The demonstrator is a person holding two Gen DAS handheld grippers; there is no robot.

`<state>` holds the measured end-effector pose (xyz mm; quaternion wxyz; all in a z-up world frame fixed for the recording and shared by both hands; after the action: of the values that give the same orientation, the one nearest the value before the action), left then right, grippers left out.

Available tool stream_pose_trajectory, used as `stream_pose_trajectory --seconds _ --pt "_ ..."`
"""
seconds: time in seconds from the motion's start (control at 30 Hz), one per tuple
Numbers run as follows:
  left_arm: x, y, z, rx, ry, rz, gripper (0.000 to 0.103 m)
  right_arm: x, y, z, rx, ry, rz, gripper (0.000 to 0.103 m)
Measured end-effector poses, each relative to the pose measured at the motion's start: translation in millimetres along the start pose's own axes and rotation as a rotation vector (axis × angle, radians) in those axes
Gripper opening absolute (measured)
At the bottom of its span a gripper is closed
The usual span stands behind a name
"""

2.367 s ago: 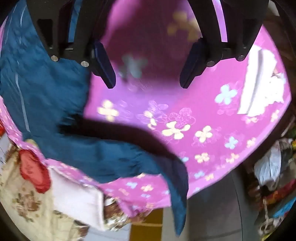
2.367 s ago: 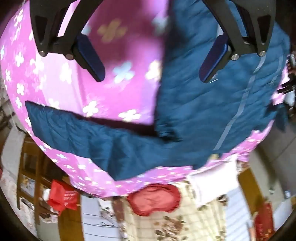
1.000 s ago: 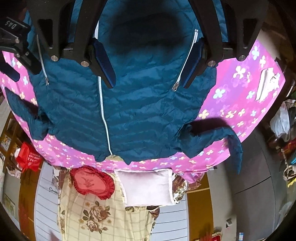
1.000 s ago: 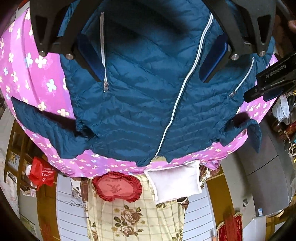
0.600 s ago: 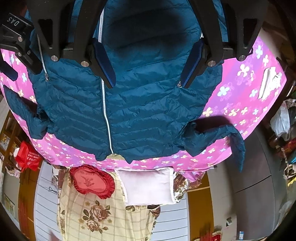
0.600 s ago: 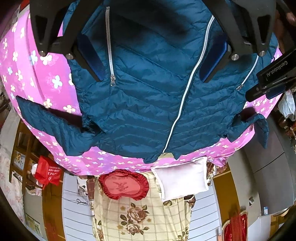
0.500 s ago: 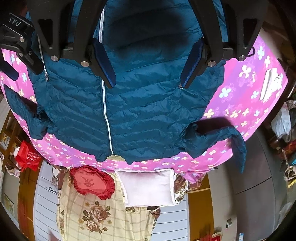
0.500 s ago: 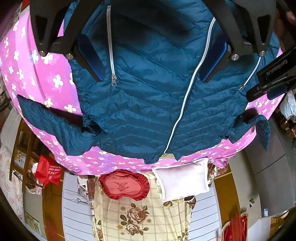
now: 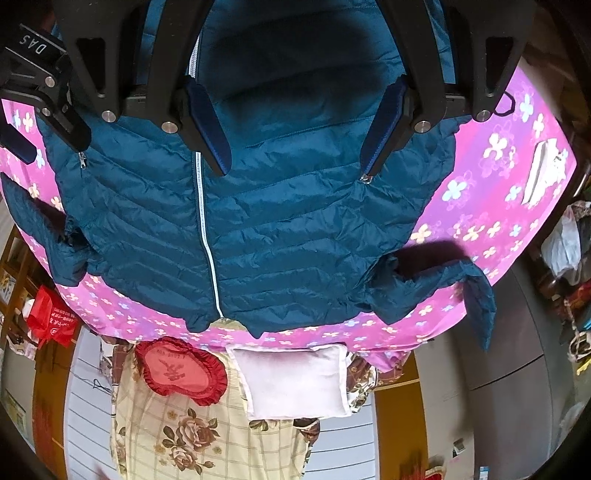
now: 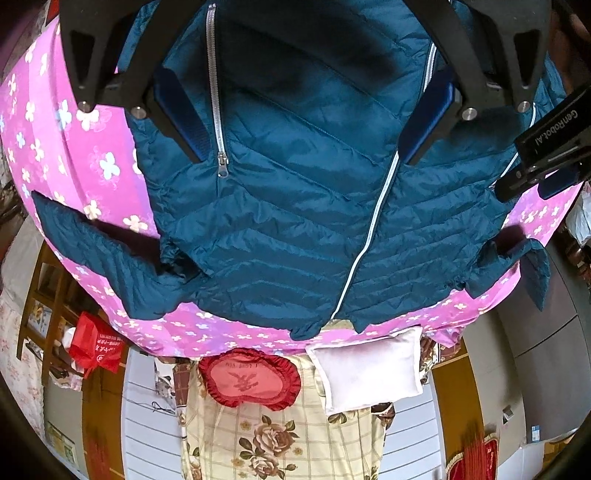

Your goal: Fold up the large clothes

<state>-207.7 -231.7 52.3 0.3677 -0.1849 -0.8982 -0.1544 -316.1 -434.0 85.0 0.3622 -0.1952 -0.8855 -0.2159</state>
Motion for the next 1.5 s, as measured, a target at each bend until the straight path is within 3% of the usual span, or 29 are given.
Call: stream_pose_trajectory --seconds 1.5 --pt "-38 5 5 -0.002 0.037 0.007 0.050 -48 12 -5 0.022 0.056 0.036 0.103"
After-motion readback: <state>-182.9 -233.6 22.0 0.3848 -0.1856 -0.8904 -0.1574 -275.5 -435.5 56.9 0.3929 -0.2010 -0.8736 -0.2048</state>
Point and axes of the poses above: each gripper's, at about its wrist camera, not at the fingertips, and x roughly against the way its jaws point, y to its left, z to its underside, the point moved 8 cm from there along -x, roughly the way its jaws point, and after that the axes turned 12 degrees about -x, right-handed, at the moved point
